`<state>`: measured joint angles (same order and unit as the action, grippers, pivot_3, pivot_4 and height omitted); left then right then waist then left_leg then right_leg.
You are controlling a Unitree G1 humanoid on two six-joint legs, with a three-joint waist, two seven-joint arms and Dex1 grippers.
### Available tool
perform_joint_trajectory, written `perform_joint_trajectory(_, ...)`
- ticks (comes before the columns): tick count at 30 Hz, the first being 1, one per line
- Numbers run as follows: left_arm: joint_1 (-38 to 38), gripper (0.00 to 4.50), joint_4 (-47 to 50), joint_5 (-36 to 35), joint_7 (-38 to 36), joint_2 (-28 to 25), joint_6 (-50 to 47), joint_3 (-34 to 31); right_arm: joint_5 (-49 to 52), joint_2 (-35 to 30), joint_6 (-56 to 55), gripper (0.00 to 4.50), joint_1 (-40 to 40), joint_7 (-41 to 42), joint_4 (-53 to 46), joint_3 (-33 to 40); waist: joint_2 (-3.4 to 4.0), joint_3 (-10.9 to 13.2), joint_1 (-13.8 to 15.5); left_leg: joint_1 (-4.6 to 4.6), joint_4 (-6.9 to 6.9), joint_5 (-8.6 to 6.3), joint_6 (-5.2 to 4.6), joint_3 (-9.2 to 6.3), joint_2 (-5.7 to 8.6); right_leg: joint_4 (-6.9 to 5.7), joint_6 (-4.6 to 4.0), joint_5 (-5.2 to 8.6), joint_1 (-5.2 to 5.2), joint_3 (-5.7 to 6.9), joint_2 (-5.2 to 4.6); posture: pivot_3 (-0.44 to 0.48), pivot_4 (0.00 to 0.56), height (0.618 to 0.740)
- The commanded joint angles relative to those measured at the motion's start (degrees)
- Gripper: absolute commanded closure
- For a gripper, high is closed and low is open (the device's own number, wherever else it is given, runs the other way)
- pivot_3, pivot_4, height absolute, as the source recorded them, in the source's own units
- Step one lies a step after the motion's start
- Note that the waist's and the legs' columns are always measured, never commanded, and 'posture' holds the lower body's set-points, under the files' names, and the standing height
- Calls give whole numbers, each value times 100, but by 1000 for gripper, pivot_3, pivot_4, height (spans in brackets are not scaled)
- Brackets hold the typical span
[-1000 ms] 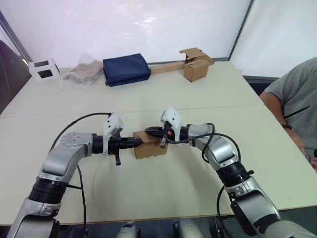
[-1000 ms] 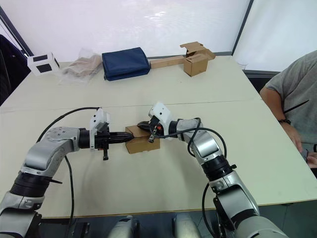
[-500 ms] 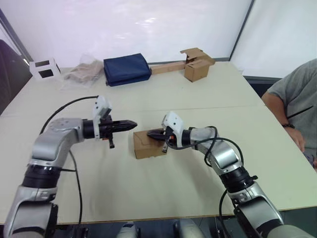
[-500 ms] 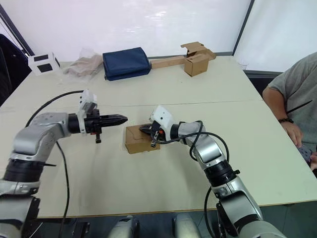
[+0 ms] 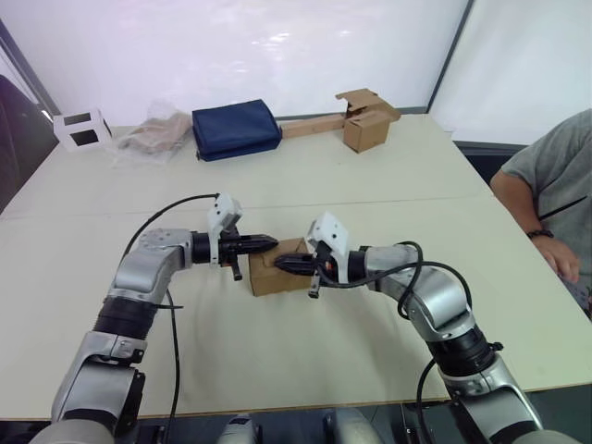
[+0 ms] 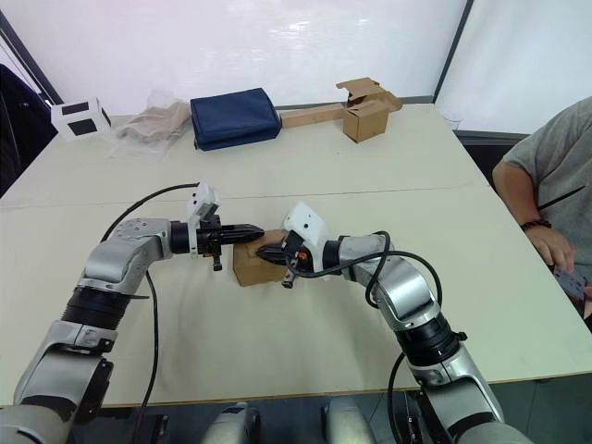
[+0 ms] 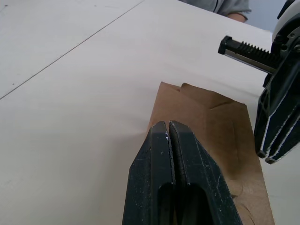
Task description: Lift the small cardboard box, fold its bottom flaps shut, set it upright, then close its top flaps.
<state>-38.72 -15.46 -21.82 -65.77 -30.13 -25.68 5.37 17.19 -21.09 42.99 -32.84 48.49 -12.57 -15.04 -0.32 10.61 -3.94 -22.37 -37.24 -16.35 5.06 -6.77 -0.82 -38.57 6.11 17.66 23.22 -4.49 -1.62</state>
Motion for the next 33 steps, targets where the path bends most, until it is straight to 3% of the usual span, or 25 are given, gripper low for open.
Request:
perform_joint_trajectory(1, -90, 4431, 142, 42, -72, -24, 92, -12, 184, -20, 193, 4500, -35, -82, -303, 94, 0, 0, 0, 0, 0, 0, 0, 0, 0, 0, 0, 0, 0, 0, 0, 0, 150, 740)
perform_joint_trajectory(26, -2, 4431, 521, -152, 177, 40, -158, -222, -352, 40, -180, 4500, -575, -335, 858, -320, 0, 0, -1, 0, -2, 0, 0, -1, 0, -1, 0, 0, 0, 1, 0, 0, 150, 740)
perform_joint_trajectory(33, 325, 4431, 570, 191, 134, -83, 128, 62, 264, -150, 120, 4500, -424, 71, 152, 100, 0, 0, 6, 0, -1, 0, 0, -1, 0, -1, 0, 0, 0, 1, 0, 0, 150, 740)
